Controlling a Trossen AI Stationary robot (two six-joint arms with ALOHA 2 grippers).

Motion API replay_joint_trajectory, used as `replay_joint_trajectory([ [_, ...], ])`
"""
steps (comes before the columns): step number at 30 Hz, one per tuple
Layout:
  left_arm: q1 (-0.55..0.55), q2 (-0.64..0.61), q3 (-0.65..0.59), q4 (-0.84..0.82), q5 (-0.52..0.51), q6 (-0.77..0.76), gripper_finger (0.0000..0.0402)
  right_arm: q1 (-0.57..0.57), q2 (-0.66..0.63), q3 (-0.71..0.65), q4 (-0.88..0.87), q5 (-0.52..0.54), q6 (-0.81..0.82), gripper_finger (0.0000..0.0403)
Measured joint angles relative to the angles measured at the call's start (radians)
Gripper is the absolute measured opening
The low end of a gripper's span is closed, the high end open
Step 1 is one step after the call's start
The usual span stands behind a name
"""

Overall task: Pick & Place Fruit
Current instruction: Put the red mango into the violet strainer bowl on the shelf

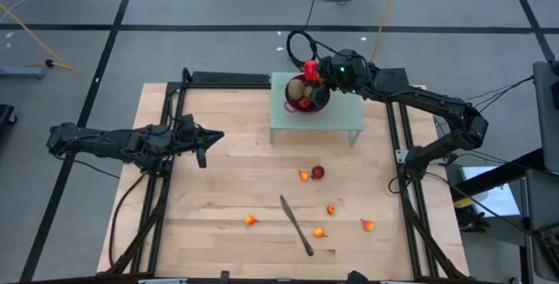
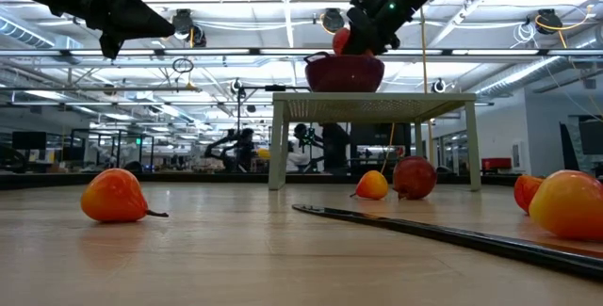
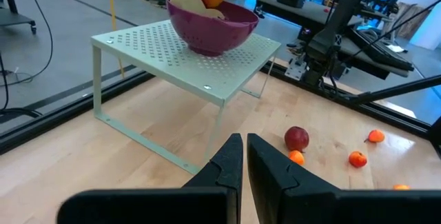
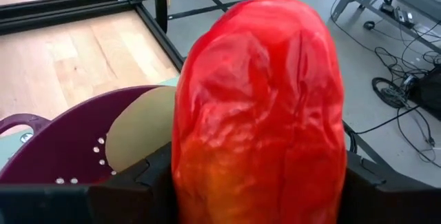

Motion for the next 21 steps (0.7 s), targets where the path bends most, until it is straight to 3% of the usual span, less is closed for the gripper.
replay_joint_trajectory([
  [21,0.0,0.0,0.0,0.0,0.0,0.0,0.0021,0.001,0.0,0.0,-0.019,-0.025,0.0,0.026],
])
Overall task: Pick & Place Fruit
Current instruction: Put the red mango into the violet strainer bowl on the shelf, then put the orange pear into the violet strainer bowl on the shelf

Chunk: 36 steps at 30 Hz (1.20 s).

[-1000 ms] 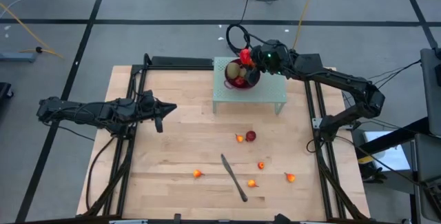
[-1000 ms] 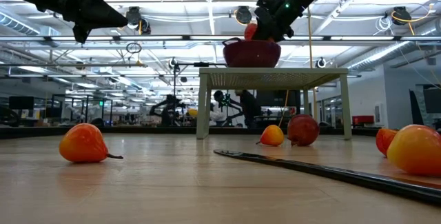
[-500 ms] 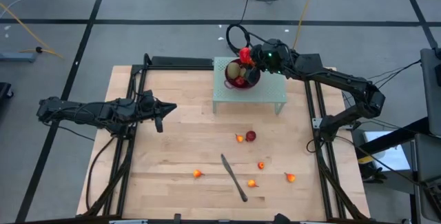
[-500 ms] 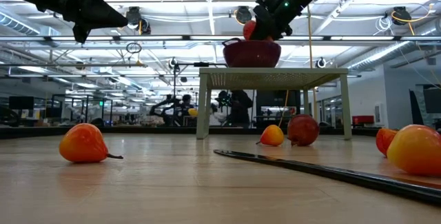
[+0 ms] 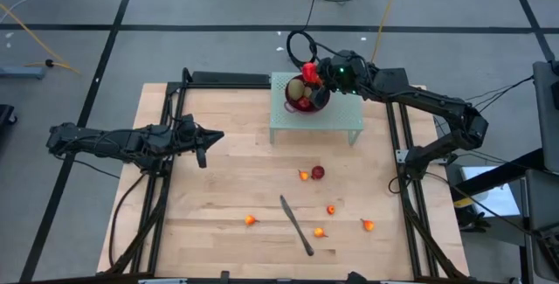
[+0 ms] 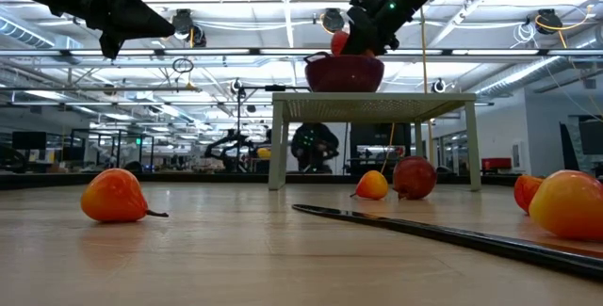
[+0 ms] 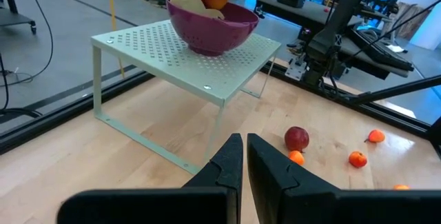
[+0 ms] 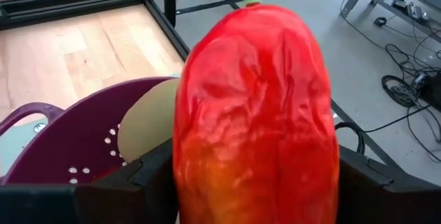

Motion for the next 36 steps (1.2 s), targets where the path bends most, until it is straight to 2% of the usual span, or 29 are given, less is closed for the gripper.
replay_joint_trajectory([
  [20,0.0,0.0,0.0,0.006,0.0,0.0,0.0021,-0.001,-0.032,-0.001,-0.021,0.002,-0.025,0.0283],
  [36,0.0,0.0,0.0,0.006,0.001,-0.002,0.0021,0.011,-0.044,-0.001,-0.026,0.029,-0.025,0.0279],
])
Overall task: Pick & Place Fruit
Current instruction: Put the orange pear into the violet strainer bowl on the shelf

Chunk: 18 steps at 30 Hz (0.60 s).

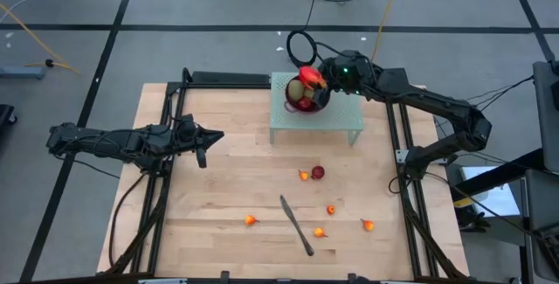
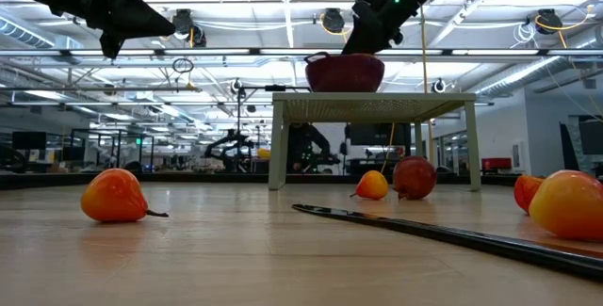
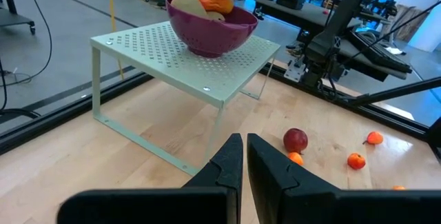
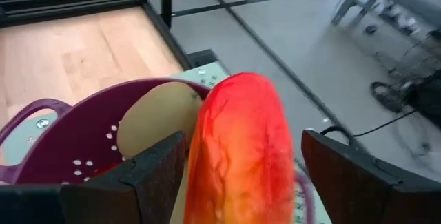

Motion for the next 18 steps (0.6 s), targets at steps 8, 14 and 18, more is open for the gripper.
replay_joint_trajectory([
  [8,0.0,0.0,0.0,0.0,0.0,0.002,0.0021,0.032,-0.064,0.001,0.006,0.043,-0.018,0.0279],
  [14,0.0,0.0,0.0,0.0,0.011,0.002,0.0021,0.081,-0.126,0.001,0.003,0.083,0.018,0.0272],
  [18,0.0,0.0,0.0,0.0,0.026,0.003,0.0021,0.138,-0.158,0.001,-0.021,0.083,0.055,0.0247],
])
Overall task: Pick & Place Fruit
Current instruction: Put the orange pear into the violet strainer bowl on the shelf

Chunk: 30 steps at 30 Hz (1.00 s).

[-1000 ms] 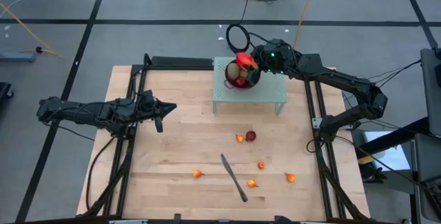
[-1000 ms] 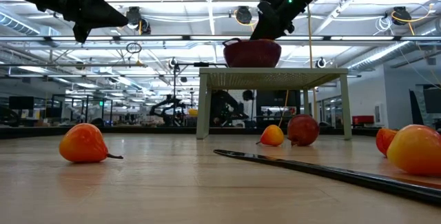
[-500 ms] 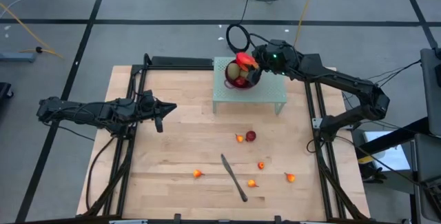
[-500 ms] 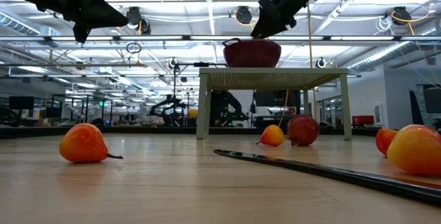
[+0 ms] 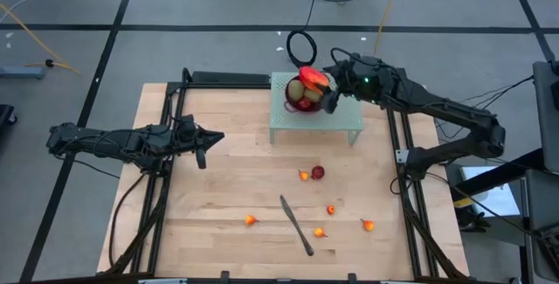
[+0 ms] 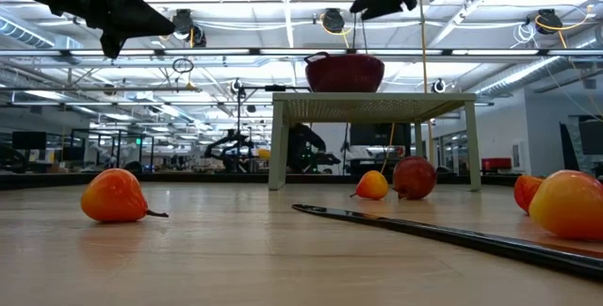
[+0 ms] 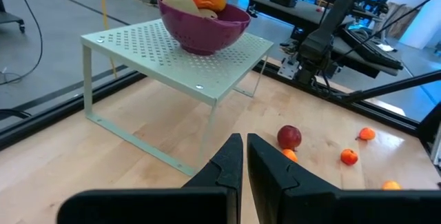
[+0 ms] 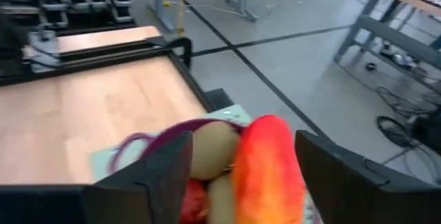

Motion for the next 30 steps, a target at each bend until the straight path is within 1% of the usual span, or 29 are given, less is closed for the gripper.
replay_joint_trajectory([
  [3,0.0,0.0,0.0,0.0,0.0,0.0,0.0021,0.053,-0.015,0.0,-0.014,0.005,0.006,0.022],
  [8,0.0,0.0,0.0,0.0,0.001,-0.003,0.0021,0.159,-0.03,0.0,-0.056,0.078,0.029,0.0168],
  [15,0.0,0.0,0.0,0.0,0.002,-0.001,0.0021,0.299,-0.063,0.0,-0.071,0.082,0.084,0.0093],
  [24,0.0,0.0,0.0,0.0,0.002,-0.002,0.0021,0.489,-0.091,0.0,-0.091,0.081,0.131,0.0009],
  [26,0.0,0.0,0.0,0.0,0.002,-0.002,0.0021,0.532,-0.092,0.0,-0.096,0.081,0.148,0.0003],
  [30,0.0,0.0,0.0,0.003,0.002,-0.001,0.0021,0.615,-0.093,0.0,-0.124,0.106,0.212,0.0006],
])
